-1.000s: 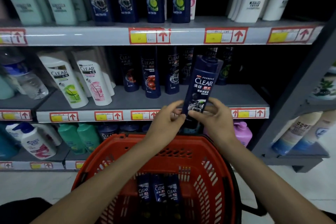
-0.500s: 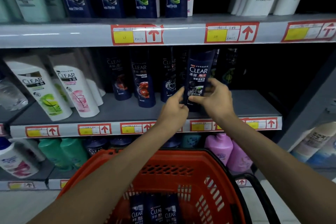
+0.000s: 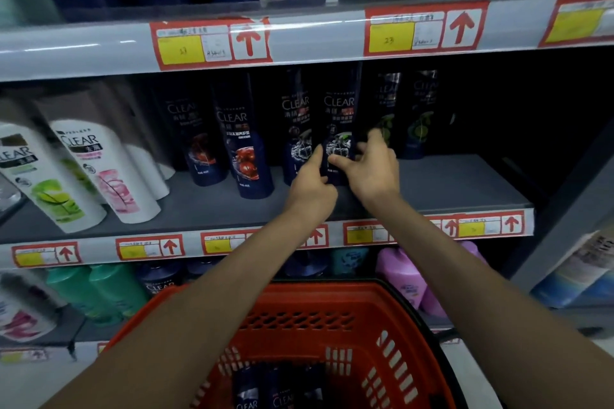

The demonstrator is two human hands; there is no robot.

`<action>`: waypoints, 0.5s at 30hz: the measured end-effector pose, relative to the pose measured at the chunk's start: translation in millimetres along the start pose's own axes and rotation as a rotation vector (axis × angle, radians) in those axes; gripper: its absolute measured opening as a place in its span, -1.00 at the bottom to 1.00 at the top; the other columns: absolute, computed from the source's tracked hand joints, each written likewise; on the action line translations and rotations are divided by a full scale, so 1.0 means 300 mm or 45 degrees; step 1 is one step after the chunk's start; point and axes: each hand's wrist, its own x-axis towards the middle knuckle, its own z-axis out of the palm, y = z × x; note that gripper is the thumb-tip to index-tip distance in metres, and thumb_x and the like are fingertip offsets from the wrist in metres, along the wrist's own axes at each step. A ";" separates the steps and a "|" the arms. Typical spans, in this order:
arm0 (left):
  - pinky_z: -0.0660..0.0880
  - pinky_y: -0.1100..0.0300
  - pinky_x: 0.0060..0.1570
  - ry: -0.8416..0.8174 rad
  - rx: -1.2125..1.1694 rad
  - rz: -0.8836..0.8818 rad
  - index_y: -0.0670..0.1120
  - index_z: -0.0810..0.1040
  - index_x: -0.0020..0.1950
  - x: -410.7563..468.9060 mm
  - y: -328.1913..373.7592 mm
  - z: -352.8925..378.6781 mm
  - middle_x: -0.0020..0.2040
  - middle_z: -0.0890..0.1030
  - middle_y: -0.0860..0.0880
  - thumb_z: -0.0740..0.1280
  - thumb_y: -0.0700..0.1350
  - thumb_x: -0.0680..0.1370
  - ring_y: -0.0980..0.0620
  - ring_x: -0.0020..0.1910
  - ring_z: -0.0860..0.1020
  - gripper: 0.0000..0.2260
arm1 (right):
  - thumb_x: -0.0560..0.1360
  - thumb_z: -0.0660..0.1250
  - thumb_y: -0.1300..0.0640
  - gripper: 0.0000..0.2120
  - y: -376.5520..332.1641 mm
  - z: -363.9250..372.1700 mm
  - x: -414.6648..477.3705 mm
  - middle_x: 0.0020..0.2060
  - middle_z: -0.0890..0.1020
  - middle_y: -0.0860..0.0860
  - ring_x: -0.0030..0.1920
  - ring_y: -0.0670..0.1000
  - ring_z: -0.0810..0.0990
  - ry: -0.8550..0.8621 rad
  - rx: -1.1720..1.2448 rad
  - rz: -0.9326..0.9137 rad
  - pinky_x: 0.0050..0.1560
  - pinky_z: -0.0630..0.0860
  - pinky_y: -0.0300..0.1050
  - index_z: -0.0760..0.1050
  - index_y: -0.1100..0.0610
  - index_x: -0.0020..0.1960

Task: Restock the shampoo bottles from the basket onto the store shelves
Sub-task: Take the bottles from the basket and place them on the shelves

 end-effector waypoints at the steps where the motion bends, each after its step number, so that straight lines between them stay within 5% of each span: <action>1: 0.44 0.13 0.37 -0.001 -0.005 -0.009 0.04 0.06 0.68 -0.003 0.003 -0.001 0.61 0.28 -0.06 0.16 -0.43 0.58 -0.03 0.45 0.44 -0.26 | 0.42 0.59 -0.05 -0.49 0.000 0.003 -0.002 0.14 0.65 0.12 0.11 0.17 0.65 -0.002 0.002 0.003 0.06 0.62 0.21 0.38 0.13 0.13; 4: 0.39 0.13 0.42 -0.032 -0.021 -0.034 0.01 0.09 0.68 -0.028 0.029 -0.013 0.54 0.36 -0.02 0.21 -0.42 0.58 -0.03 0.45 0.43 -0.26 | 0.43 0.58 0.02 -0.50 -0.005 -0.003 -0.022 0.06 0.64 0.12 0.05 0.18 0.64 -0.031 0.021 0.022 0.03 0.61 0.21 0.36 0.14 0.16; 7: 0.44 0.03 0.41 -0.078 0.035 -0.049 -0.09 0.23 0.63 -0.057 0.049 -0.041 0.21 0.47 0.09 0.28 -0.43 0.56 0.02 0.26 0.47 -0.34 | 0.40 0.61 0.08 -0.36 -0.024 -0.027 -0.068 0.15 0.65 0.10 0.16 0.17 0.63 -0.109 -0.005 0.044 0.11 0.59 0.10 0.35 0.11 0.35; 11: 0.40 -0.02 0.46 -0.158 0.190 -0.044 -0.08 0.23 0.64 -0.097 0.059 -0.100 0.52 0.39 -0.16 0.46 -0.36 0.49 -0.12 0.48 0.39 -0.23 | 0.43 0.56 0.17 -0.14 -0.071 -0.101 -0.174 0.34 0.56 0.09 0.33 0.15 0.54 -0.213 -0.134 -0.009 0.18 0.48 -0.06 0.17 0.06 0.59; 15: 0.45 0.14 0.36 -0.173 0.520 0.080 0.01 0.26 0.63 -0.185 0.060 -0.191 0.49 0.45 -0.06 0.54 -0.18 0.47 -0.05 0.42 0.46 -0.22 | 0.44 0.56 0.12 -0.16 -0.100 -0.210 -0.299 0.41 0.44 0.13 0.40 0.17 0.45 -0.321 -0.298 0.006 0.26 0.43 -0.03 0.19 0.06 0.59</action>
